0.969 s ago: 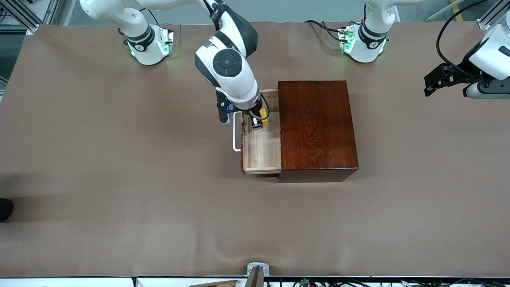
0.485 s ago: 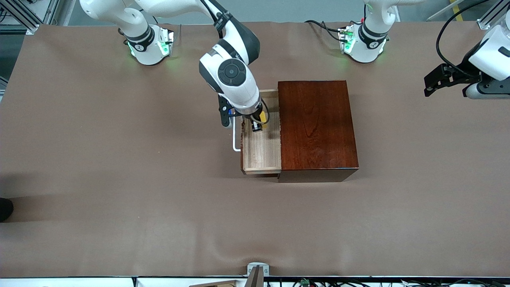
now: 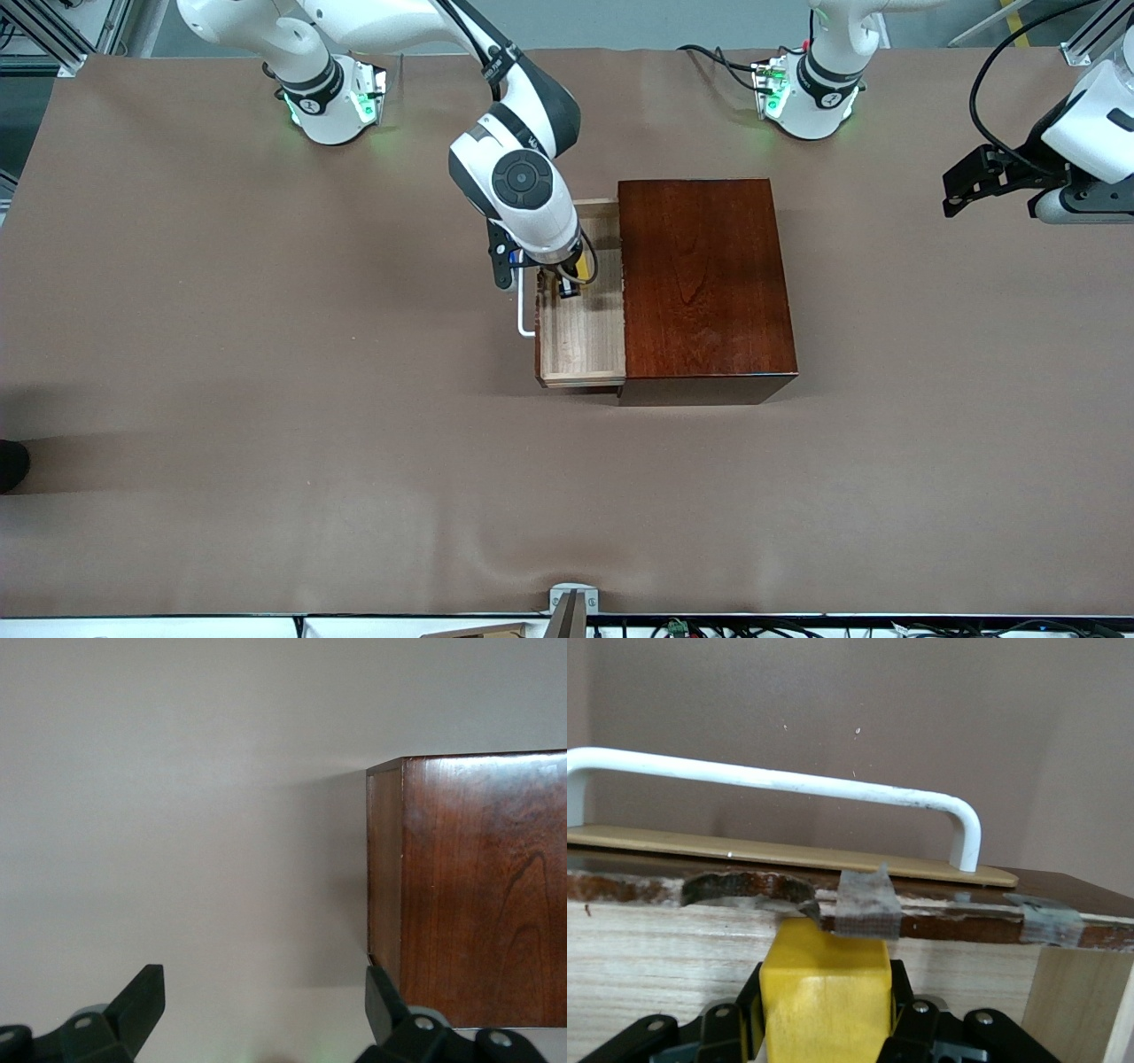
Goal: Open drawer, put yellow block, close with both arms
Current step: 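Lower the cube into the drawer and open the right gripper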
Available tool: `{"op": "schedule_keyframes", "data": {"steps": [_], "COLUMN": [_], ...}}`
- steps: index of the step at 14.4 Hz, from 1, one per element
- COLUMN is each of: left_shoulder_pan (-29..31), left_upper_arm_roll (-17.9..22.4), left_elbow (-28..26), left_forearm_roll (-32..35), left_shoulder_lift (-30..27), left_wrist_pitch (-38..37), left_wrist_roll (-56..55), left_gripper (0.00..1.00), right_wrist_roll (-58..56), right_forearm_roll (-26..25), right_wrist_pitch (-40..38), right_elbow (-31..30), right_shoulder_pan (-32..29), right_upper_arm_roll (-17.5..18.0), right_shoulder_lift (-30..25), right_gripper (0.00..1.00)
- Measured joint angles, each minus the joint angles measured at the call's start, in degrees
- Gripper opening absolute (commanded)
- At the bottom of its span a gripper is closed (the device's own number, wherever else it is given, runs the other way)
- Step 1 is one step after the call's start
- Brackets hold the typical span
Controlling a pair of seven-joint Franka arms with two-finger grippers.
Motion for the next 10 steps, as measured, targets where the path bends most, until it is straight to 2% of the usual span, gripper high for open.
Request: {"op": "schedule_keyframes", "data": {"steps": [1,5,10], "left_shoulder_pan": [0.00,-0.11,-0.29], "left_upper_arm_roll": [0.00,-0.33,-4.15], "left_elbow": [0.00,0.00,0.00], "left_forearm_roll": [0.00,0.00,0.00], "left_shoulder_lift": [0.06,0.31,0.35], "left_wrist_pitch": [0.01,0.01,0.01], "left_wrist_roll": [0.00,0.00,-2.05], "left_gripper": [1.00,1.00,1.00], "right_wrist_roll": [0.01,0.10,0.44], "right_forearm_roll": [0.00,0.00,0.03], "right_wrist_pitch": [-0.03,-0.04,-3.49], "right_elbow": [0.01,0.27,3.68], "right_shoulder_pan": [0.00,-0.01,-0.81], "right_upper_arm_roll": [-0.05,-0.40,-0.98], "right_shoulder_lift": [0.00,0.00,-0.04], "right_gripper": [1.00,1.00,1.00]}}
